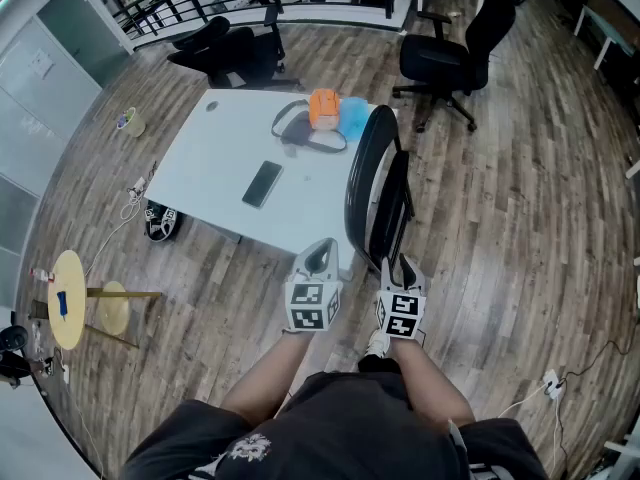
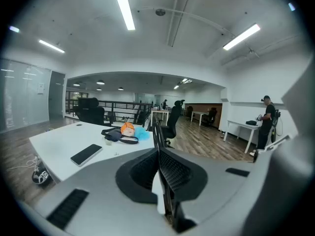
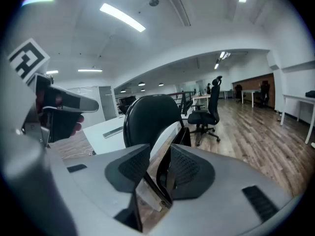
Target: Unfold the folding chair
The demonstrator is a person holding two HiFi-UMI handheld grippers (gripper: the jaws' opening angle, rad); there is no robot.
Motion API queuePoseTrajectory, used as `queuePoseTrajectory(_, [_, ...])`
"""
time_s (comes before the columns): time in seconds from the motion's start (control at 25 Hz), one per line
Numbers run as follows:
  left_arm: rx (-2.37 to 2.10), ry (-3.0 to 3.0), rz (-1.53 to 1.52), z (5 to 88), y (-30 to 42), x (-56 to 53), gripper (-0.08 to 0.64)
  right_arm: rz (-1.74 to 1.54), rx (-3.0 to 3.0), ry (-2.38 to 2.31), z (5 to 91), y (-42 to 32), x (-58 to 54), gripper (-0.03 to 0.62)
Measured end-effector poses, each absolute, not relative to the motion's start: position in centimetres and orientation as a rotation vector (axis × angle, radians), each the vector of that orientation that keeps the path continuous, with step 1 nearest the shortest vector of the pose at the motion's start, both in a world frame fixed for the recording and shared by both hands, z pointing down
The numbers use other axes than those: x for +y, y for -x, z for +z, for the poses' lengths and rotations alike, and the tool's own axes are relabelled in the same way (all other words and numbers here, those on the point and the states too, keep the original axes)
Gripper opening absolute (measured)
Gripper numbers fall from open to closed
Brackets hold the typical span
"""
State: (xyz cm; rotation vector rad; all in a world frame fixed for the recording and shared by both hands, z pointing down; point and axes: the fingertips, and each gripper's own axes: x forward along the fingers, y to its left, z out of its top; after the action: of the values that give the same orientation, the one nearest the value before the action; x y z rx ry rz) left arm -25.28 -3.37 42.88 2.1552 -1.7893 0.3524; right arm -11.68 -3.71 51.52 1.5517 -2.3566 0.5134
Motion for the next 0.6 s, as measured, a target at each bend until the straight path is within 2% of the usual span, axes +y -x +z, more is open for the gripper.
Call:
queuePoseTrajectory(0.08, [-1.79, -2.149, 0.358, 43.2, 25.0, -6.0, 0.023, 0.58, -2.355, -1.521, 52.7, 12.0, -6.5, 0.148])
queuePoseTrajectory(0.16, [-1.778, -2.138, 0.359, 43.6, 24.8, -8.6, 0.127, 0.646, -2.336, -1.501, 54.1, 12.5, -9.3, 0.168])
queuePoseTrajectory(0.24, [-1.751, -2.124, 0.374, 44.4, 24.6, -10.7, 0.186, 0.719, -2.29, -1.488, 56.0, 12.8, -11.7, 0.187])
queuePoseTrajectory(0.6, [-1.54, -2.16, 0.502, 47.6, 22.8, -16.8, 0.213, 0.938, -2.046, -1.366, 63.6, 15.3, -18.6, 0.256])
